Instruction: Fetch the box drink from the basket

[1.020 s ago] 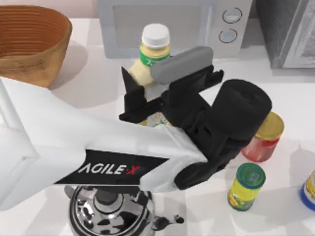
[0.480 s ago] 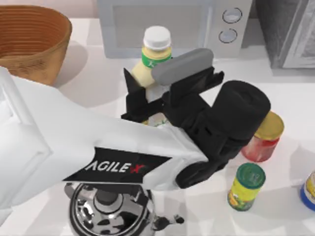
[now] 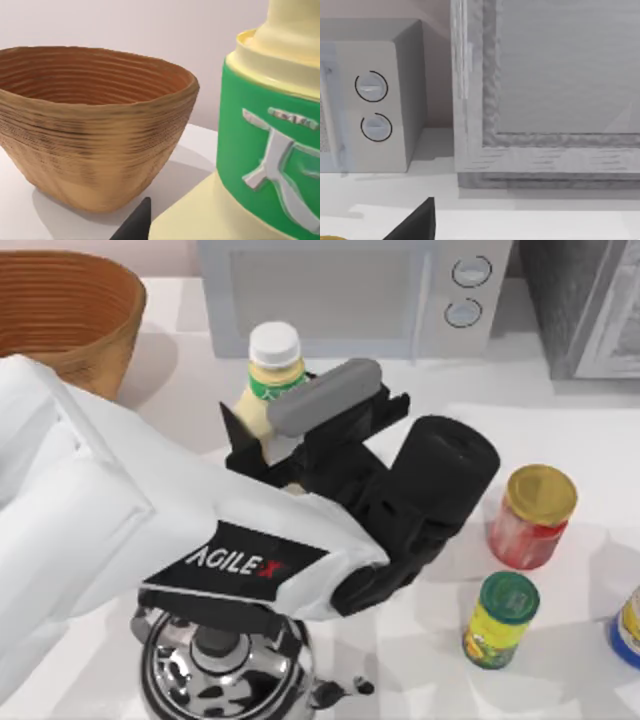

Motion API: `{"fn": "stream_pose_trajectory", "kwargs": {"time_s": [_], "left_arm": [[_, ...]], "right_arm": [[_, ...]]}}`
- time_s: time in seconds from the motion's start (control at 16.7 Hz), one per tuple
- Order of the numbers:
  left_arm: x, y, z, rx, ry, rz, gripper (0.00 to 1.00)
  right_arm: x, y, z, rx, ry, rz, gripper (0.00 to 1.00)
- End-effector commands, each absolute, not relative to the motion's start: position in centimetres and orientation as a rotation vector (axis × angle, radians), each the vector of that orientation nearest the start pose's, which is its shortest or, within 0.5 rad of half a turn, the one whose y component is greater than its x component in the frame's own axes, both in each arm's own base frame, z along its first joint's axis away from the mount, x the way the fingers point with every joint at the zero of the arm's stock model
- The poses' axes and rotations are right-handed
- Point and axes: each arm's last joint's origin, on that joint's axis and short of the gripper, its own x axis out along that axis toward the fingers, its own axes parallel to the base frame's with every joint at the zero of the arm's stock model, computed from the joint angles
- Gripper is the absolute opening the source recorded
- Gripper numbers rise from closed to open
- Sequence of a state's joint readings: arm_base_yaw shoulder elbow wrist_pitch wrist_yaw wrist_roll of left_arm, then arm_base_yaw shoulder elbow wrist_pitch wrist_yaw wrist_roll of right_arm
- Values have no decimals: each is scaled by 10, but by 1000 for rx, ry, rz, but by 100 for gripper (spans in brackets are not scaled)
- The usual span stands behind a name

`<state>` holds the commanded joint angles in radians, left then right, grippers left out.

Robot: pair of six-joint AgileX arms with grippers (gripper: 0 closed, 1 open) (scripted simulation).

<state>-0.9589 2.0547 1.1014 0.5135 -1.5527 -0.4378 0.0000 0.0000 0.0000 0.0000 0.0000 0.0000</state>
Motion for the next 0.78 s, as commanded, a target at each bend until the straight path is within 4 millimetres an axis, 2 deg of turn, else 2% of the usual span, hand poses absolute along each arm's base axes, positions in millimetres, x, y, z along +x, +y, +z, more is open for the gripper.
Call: {"fn": "stream_pose_trajectory", "kwargs": {"time_s": [0.24,0.78], "left_arm": [[258,-308,138,-3,15,618,0],[258,-308,138,-3,15,618,68]], "right_arm": [[106,-1,160,0,0,0,100],[106,-1,160,0,0,0,100]]}}
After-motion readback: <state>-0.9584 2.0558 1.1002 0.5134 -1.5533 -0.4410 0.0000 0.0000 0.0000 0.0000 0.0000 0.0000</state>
